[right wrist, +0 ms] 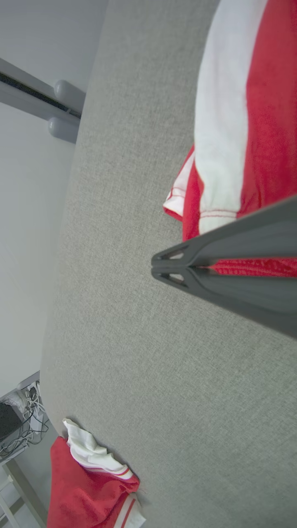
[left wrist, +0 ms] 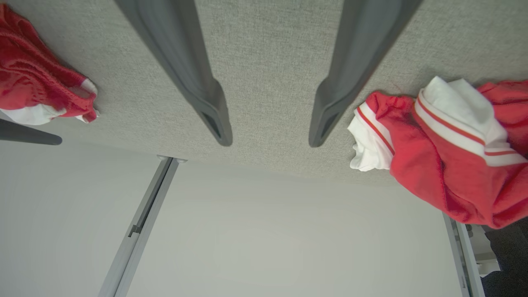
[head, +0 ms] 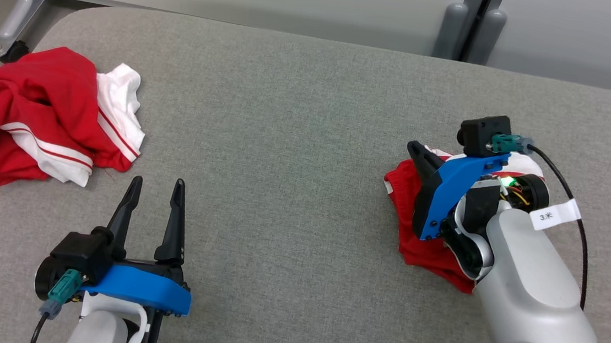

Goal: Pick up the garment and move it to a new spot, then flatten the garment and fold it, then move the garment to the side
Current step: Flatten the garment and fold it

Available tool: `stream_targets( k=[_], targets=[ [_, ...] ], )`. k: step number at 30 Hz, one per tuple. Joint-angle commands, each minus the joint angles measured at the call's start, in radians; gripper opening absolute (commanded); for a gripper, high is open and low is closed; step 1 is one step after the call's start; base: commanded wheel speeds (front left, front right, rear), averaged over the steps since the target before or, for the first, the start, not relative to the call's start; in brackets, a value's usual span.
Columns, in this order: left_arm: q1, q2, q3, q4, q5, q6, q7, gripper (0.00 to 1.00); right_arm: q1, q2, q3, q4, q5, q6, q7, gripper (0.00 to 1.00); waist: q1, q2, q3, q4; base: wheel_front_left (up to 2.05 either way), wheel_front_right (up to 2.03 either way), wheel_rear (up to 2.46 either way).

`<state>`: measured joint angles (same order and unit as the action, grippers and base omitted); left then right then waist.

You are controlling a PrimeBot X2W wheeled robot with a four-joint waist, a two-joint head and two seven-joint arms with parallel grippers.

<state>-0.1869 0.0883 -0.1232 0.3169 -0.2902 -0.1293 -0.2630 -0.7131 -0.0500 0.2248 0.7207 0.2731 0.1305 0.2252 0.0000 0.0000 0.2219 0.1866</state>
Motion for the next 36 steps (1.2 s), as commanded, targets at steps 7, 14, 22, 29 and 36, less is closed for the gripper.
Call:
stream_targets(
  k=[7,14,22,29,36],
  targets=[
    [0.02,0.0,0.026,-0.01,0.01,-0.001,-0.002,1.0,0.065,-0.003,-0.082,-0.07,-0.002,0.001,-0.187,1.0,0.0,0.0,-0.045,-0.041,0.0,0.0,0.0],
    [0.054,0.005,0.07,-0.026,0.019,-0.001,-0.002,1.0,0.28,-0.025,-0.222,-0.309,-0.069,0.001,-0.314,1.0,0.0,0.0,-0.09,-0.107,0.0,0.0,0.0],
    [0.086,0.02,0.112,-0.027,0.024,-0.001,-0.002,1.0,0.516,-0.009,-0.34,-0.562,-0.106,0.001,-0.269,1.0,0.0,0.0,-0.136,-0.179,0.0,0.0,0.0],
    [0.114,0.028,0.13,-0.001,0.011,-0.001,-0.002,1.0,0.602,-0.012,-0.316,-0.623,-0.121,0.001,-0.25,1.0,0.0,0.0,-0.17,-0.219,0.0,0.0,0.0],
    [0.118,0.036,0.121,0.034,-0.002,-0.001,-0.002,1.0,0.618,-0.011,-0.314,-0.611,-0.113,0.001,-0.236,1.0,0.0,0.0,-0.186,-0.23,0.0,0.0,0.0]
  ],
)
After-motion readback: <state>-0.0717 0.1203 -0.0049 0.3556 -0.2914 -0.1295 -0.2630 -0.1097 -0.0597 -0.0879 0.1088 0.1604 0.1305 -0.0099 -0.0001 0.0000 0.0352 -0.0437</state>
